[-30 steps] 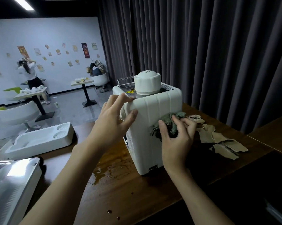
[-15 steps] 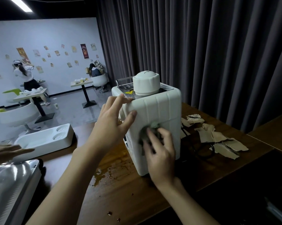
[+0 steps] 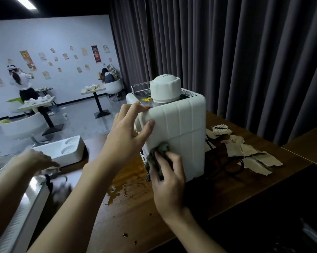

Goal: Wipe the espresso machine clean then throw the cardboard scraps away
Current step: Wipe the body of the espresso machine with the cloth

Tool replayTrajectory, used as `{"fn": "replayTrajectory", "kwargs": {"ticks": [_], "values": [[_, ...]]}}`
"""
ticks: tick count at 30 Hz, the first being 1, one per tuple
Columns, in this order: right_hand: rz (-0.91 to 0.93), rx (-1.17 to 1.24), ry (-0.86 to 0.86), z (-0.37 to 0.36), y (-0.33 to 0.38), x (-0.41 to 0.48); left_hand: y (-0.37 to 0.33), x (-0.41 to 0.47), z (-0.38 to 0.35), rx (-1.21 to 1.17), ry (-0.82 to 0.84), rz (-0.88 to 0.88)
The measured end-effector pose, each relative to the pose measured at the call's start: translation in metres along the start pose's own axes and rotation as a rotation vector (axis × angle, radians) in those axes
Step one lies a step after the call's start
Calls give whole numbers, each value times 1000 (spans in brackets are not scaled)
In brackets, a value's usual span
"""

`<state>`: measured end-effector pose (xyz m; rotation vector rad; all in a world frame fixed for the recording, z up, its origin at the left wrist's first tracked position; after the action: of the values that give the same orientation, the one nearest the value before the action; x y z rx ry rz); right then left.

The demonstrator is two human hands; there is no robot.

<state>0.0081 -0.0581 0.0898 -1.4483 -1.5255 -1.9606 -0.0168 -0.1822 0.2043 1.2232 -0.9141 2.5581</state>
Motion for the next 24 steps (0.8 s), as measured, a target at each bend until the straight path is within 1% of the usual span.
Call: {"fn": "replayTrajectory", "kwargs": {"ticks": [2, 3, 7, 10, 13, 16, 19, 21, 24], "values": [[40, -15, 11, 2, -5, 5, 1, 0, 0, 3, 7, -2], [32, -27, -5, 6, -12, 10, 2, 0, 0, 2, 8, -3], [-165, -76, -220, 39, -58, 39, 3, -1, -2, -1, 12, 2], [-219, -104, -273, 47, -72, 43, 3, 0, -3, 12, 9, 8], [-244, -95, -227, 33, -57, 20, 3, 0, -2, 17, -9, 19], [-159, -69, -85, 13, -29, -14, 2, -1, -1, 13, -22, 12], [-108, -54, 15, 7, -27, -23, 3, -1, -1, 4, -17, 17], [-128, -78, -3, 15, -42, -12, 4, -2, -1, 2, -10, 20], [-207, -126, -114, 37, -75, 12, 5, -2, -2, -6, -4, 30]]}}
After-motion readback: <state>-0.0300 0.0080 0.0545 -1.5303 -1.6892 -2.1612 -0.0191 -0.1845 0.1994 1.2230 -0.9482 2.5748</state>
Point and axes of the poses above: each hand's wrist, its own x-axis towards the middle knuckle, its own z-axis out of the back of the hand, y = z × x, the point moved 9 cm from there along x, towards the middle knuckle, and after that the axes turned 13 degrees about -y, right-handed, at the moved point
